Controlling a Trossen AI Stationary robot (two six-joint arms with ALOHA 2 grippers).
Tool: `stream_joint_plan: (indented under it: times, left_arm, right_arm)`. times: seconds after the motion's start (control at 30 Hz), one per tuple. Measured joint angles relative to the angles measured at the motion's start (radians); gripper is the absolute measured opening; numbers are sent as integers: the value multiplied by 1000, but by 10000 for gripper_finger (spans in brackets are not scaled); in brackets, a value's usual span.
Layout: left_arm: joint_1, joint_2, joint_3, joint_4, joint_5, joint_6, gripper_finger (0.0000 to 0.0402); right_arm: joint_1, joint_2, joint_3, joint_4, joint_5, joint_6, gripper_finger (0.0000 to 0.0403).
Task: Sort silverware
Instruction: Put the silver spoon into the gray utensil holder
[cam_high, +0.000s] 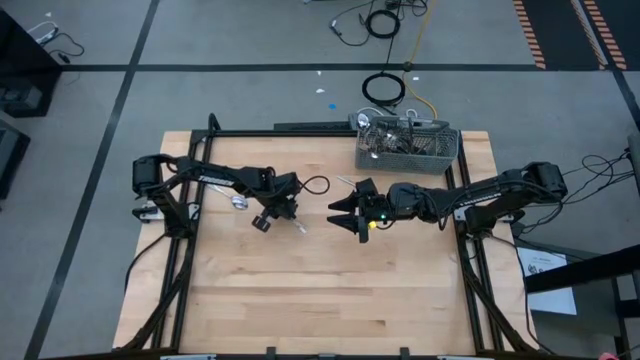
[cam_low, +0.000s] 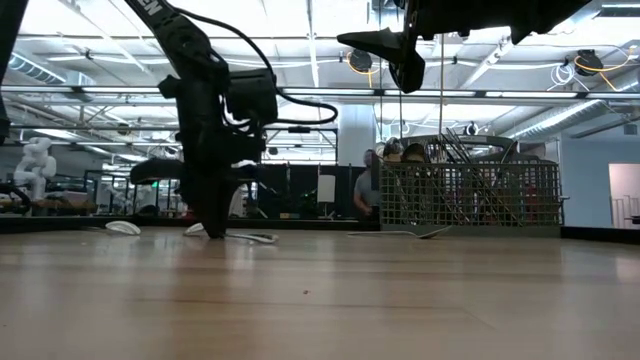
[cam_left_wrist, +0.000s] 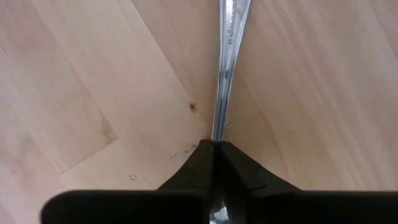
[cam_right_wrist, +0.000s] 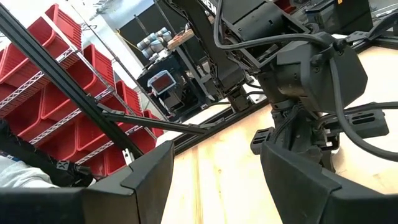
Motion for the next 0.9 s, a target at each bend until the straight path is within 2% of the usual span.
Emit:
stream_joint_plan:
  times: [0.17,0.53,0.7,0.9]
  left_arm:
    - [-12,-23,-3,1,-5,-8,13]
    - [-27,-100,7,3,82,-204,6]
    - [-26,-157,8,12,221,-315,6]
    - [-25,-206,8,54,401,-560,6]
  right_arm:
    - [0,0,0,1,0,0,231]
    - [0,0,0,8,1,8,231]
    - [0,0,0,30,-1,-7,231]
    - [44,0,67,2,-27,-176,231]
